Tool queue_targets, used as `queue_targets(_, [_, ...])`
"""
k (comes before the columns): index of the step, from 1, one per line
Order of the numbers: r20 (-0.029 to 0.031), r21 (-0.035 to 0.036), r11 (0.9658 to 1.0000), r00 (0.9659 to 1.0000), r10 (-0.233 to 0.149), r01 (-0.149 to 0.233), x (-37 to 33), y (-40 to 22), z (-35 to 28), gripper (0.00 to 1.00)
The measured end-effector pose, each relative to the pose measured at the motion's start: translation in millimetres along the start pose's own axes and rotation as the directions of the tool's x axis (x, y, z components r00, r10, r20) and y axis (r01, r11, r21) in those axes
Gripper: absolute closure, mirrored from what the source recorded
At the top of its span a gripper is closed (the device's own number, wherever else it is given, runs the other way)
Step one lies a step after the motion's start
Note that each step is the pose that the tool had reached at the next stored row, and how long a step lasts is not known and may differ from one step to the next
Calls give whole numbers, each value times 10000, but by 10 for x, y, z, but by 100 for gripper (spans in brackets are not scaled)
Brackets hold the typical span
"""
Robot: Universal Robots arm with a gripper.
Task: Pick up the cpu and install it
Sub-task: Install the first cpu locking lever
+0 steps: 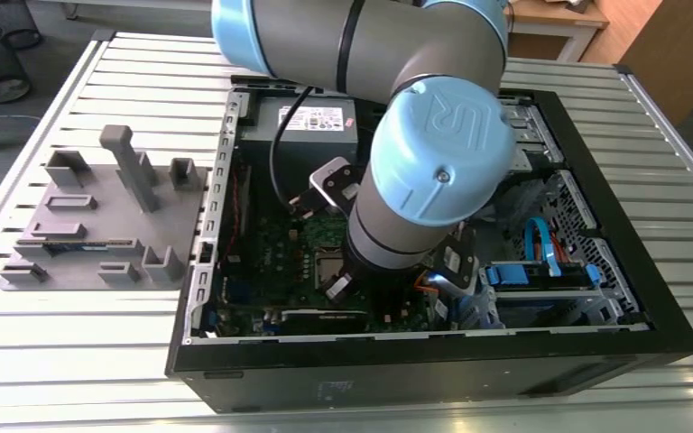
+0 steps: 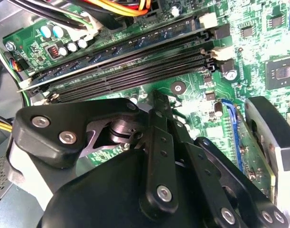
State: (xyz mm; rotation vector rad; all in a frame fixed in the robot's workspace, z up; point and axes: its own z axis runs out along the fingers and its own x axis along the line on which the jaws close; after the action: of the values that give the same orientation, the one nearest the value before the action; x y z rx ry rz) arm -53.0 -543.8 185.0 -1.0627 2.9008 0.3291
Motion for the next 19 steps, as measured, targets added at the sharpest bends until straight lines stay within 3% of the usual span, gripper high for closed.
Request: queue_targets(19, [28, -12, 10000, 10000, 60, -60, -7, 14, -84, 89])
